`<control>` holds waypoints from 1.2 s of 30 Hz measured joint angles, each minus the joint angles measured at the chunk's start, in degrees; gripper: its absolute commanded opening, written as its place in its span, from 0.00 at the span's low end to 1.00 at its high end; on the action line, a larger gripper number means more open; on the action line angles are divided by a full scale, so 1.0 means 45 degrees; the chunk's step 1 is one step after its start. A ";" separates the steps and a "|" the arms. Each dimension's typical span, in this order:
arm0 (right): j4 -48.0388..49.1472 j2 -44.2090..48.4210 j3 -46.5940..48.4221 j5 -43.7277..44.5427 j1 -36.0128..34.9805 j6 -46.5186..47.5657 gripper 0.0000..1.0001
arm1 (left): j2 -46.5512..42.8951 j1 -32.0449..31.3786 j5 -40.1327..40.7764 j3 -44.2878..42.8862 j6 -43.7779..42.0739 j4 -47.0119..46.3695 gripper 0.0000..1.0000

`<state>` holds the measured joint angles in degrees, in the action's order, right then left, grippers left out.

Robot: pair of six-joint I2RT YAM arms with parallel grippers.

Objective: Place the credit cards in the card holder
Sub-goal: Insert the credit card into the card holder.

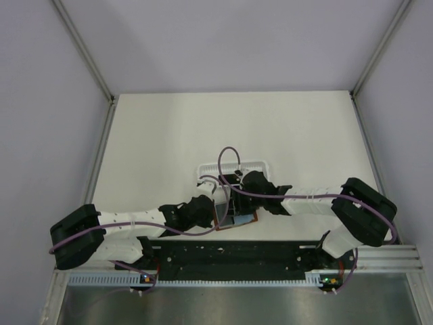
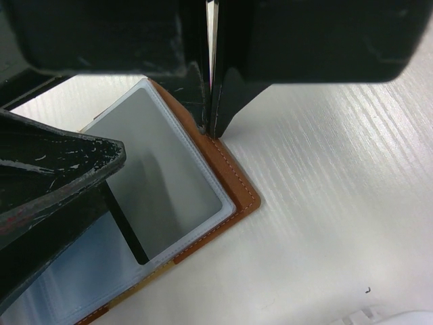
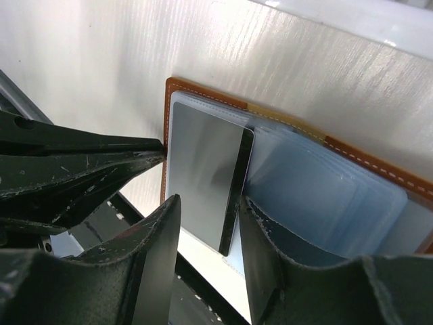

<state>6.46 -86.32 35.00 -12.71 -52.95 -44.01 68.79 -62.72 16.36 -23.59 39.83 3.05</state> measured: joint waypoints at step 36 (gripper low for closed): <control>-0.6290 0.3128 0.1200 0.5595 -0.0151 0.1443 0.61 | 0.0005 0.0000 -0.0010 -0.0005 -0.0073 -0.0029 0.00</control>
<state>-21.85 -72.25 40.40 12.47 -53.63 -37.52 68.82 -62.72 16.32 -23.62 39.51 2.92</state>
